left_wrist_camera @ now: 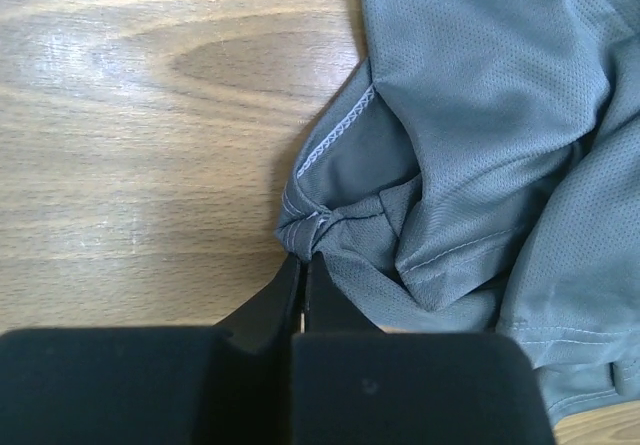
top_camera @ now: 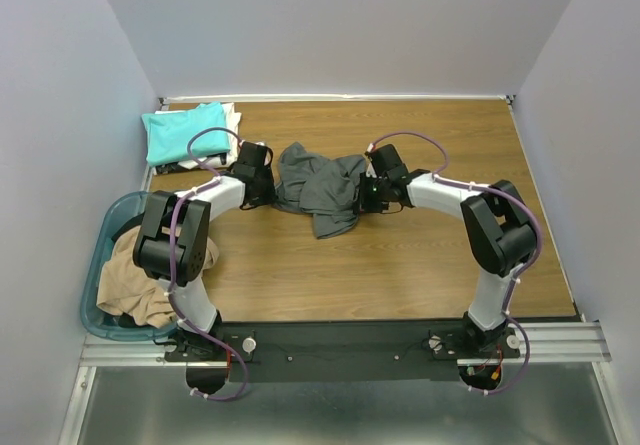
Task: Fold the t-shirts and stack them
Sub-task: Flatten the tshirt out
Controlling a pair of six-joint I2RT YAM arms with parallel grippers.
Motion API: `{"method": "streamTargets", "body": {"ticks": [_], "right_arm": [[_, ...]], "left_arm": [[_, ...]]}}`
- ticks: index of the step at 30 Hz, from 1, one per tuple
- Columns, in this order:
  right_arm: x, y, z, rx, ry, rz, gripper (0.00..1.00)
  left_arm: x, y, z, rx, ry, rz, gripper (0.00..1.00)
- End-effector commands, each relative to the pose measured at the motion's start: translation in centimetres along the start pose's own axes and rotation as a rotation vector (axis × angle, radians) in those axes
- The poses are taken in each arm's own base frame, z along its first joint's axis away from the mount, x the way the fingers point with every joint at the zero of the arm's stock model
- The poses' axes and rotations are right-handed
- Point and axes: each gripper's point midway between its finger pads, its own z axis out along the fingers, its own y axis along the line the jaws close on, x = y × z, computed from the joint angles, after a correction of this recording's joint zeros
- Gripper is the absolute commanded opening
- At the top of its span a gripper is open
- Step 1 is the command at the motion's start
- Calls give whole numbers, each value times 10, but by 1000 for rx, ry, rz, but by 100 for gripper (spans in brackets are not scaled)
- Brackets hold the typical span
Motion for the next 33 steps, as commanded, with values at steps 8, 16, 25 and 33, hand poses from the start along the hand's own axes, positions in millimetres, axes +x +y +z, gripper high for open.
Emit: {"method": "streamTargets", "body": {"ticks": [8,16,25,33], "right_arm": [[-118,17,-89,35,-307,-19,0],[-207,-14,-253,266,-671,-32,0],[-190,-68,-370,641,-912,38,0],[-105,-136,-296,801,-680,140,48]], "left_arm": [[-116,-31,-53,35,-207,41,0],[-243,-36,-208,58,-612,-32,0],[-212,-11,-270,123,-739,-150,0],[-91,3,-173,175,-388,-214,60]]}}
